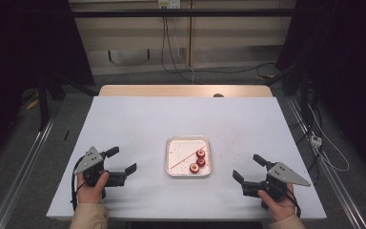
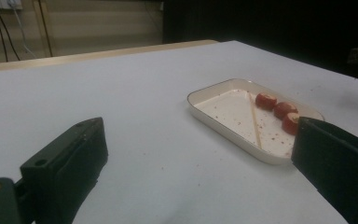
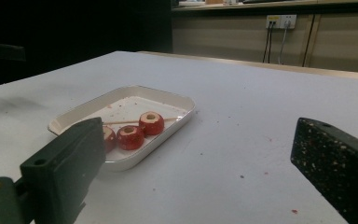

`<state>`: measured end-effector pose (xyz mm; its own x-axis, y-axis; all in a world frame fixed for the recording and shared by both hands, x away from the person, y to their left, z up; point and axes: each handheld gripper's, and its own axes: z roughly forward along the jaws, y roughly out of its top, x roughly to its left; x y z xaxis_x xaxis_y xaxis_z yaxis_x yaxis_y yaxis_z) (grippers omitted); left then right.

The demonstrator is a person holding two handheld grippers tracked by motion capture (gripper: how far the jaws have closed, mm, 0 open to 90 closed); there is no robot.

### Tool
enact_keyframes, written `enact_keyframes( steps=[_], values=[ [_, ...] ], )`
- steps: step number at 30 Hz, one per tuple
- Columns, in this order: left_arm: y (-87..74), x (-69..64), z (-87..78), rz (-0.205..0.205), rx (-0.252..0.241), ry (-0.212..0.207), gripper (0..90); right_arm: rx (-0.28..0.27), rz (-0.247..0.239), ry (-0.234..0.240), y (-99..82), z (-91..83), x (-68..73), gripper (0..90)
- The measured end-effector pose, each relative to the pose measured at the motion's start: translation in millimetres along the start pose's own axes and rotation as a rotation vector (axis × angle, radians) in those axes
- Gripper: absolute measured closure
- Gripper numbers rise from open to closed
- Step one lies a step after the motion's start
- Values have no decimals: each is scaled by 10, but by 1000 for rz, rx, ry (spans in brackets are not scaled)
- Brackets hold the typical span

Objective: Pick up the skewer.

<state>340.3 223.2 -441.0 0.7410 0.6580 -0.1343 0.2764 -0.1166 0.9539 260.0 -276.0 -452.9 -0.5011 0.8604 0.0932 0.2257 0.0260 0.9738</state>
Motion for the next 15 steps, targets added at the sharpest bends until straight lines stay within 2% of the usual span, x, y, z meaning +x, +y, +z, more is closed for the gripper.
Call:
enact_keyframes(
  steps=[9,12,15],
  values=[
    [27,-12,24,-28,-30,-15,30,3,-11,17,3,33,18,32],
    [56,-32,65,-16,-40,-32,29,-1,0,14,6,34,20,31],
    [87,-64,114,-13,-39,-50,30,-2,-9,12,13,33,17,32]
  ],
)
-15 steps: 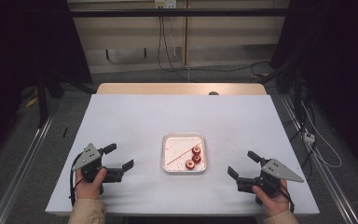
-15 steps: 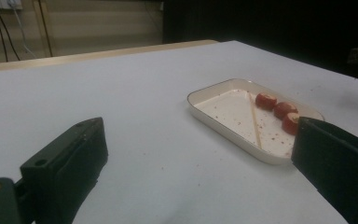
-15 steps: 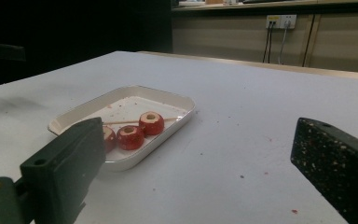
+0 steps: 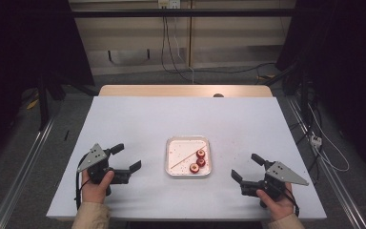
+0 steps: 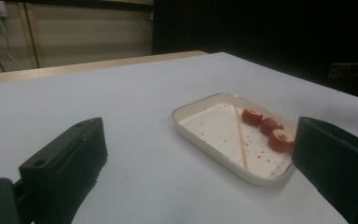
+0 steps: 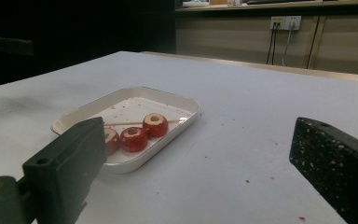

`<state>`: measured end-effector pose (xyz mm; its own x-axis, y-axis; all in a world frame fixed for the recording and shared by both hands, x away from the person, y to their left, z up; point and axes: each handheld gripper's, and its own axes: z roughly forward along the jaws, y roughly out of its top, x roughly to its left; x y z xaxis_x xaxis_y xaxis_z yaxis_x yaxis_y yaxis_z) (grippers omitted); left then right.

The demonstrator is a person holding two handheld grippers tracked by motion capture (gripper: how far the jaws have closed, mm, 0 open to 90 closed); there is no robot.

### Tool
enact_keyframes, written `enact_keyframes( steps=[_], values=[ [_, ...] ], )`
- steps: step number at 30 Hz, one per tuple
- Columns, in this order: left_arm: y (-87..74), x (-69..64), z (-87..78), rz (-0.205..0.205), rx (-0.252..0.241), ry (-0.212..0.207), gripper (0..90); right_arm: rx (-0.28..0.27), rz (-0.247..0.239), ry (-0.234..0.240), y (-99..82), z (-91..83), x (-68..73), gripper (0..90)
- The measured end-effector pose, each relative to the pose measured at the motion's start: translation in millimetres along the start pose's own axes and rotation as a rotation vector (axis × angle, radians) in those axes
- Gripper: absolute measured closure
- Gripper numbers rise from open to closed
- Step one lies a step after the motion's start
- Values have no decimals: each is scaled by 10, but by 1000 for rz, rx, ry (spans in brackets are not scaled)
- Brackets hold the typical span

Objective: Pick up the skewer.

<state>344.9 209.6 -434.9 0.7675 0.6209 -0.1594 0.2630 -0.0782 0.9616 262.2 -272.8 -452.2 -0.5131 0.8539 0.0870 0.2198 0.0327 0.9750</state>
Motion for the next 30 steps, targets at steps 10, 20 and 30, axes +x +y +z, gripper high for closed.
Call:
enact_keyframes(
  steps=[10,20,30],
  values=[
    [113,-133,197,-6,16,-33,41,-3,-4,-1,5,-3,-8,32],
    [184,-283,424,-2,65,-58,42,-7,-5,0,14,-5,-2,31],
    [229,-412,625,1,107,-75,50,-7,-7,3,13,1,-4,32]
  ],
)
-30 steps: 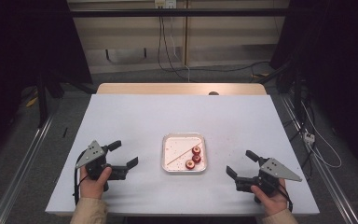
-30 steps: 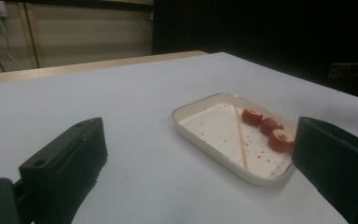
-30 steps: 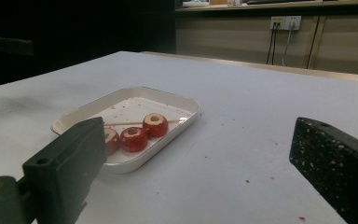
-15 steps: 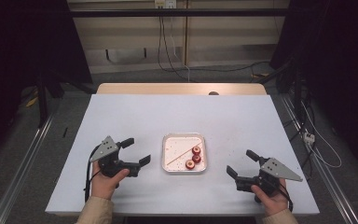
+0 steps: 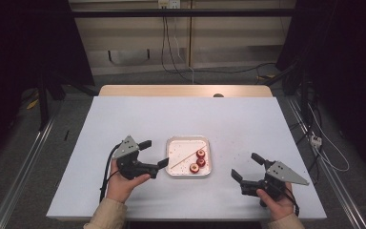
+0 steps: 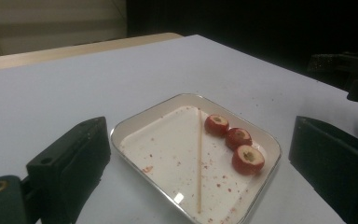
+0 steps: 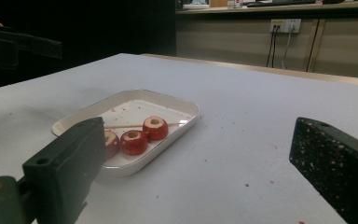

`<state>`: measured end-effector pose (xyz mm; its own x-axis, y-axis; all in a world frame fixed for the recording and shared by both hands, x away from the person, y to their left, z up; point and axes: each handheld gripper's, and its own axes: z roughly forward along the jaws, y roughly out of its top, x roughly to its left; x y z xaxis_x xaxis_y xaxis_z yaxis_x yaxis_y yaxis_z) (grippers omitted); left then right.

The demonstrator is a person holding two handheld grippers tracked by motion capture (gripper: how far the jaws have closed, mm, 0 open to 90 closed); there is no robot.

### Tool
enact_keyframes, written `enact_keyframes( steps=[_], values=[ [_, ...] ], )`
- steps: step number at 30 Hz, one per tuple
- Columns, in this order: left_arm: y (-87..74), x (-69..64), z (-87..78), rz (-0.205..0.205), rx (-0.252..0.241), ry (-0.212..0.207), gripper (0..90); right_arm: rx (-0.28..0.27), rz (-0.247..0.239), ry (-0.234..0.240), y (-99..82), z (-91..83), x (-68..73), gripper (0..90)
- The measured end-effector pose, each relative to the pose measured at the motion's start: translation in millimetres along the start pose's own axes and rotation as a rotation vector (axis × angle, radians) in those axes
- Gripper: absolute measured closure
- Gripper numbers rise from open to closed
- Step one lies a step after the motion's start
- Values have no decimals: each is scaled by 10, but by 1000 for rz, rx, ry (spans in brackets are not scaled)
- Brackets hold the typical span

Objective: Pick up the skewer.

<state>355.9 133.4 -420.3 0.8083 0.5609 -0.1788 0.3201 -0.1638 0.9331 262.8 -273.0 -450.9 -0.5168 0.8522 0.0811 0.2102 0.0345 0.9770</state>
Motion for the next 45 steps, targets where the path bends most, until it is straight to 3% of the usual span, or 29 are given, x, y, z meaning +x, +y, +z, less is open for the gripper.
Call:
enact_keyframes(
  steps=[14,18,26,31,33,37,45],
  values=[
    [76,-93,244,34,85,-30,173,-3,4,7,1,8,3,31],
    [90,-92,331,16,128,-51,204,-5,8,3,2,5,4,31],
    [116,-68,478,36,230,-55,278,-10,3,7,2,3,8,32],
    [115,-100,590,56,309,-55,408,-17,15,6,7,3,12,32],
    [125,-111,631,59,345,-56,421,-16,10,6,7,1,7,32],
    [139,-118,715,68,414,-60,560,-17,11,10,10,-1,9,32],
    [159,-105,878,98,512,-39,641,-17,8,12,10,-1,5,32]
  ],
)
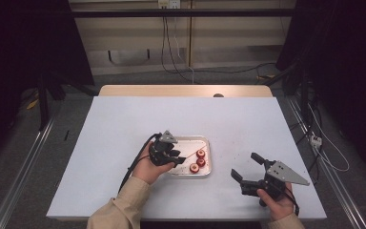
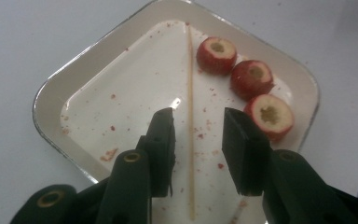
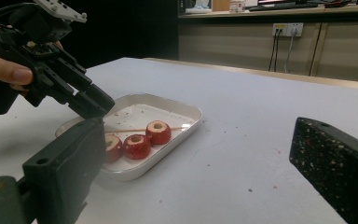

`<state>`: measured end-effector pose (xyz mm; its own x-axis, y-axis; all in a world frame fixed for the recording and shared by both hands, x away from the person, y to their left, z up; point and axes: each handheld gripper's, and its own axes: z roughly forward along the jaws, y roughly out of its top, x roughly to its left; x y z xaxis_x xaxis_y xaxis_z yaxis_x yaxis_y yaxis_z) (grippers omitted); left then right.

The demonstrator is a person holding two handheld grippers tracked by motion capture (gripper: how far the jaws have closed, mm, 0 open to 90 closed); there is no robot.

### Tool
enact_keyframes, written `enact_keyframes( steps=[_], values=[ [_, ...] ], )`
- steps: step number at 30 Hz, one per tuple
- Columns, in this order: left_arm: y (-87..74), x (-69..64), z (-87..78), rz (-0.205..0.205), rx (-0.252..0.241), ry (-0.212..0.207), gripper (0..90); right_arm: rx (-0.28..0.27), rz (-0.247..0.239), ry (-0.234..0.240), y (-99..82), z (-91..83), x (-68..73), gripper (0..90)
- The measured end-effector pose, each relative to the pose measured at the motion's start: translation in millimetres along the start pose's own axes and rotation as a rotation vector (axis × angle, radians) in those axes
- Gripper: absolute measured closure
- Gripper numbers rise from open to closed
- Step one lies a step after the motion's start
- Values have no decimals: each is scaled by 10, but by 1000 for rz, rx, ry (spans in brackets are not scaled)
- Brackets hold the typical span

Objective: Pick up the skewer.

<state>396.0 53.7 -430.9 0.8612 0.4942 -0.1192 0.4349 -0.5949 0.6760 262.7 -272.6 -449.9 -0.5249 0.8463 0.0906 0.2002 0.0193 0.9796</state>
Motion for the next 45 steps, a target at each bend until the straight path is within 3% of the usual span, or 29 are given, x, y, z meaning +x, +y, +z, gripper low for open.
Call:
enact_keyframes(
  steps=[10,30,36,45],
  values=[
    [74,-27,128,29,86,-6,720,1,0,7,0,1,-2,32],
    [83,-11,188,35,129,26,778,-4,0,11,5,3,0,31],
    [154,-57,214,65,179,23,856,-5,-1,10,7,1,-1,31],
    [182,-55,239,22,181,23,892,-7,-8,9,13,-3,1,31]
  ],
)
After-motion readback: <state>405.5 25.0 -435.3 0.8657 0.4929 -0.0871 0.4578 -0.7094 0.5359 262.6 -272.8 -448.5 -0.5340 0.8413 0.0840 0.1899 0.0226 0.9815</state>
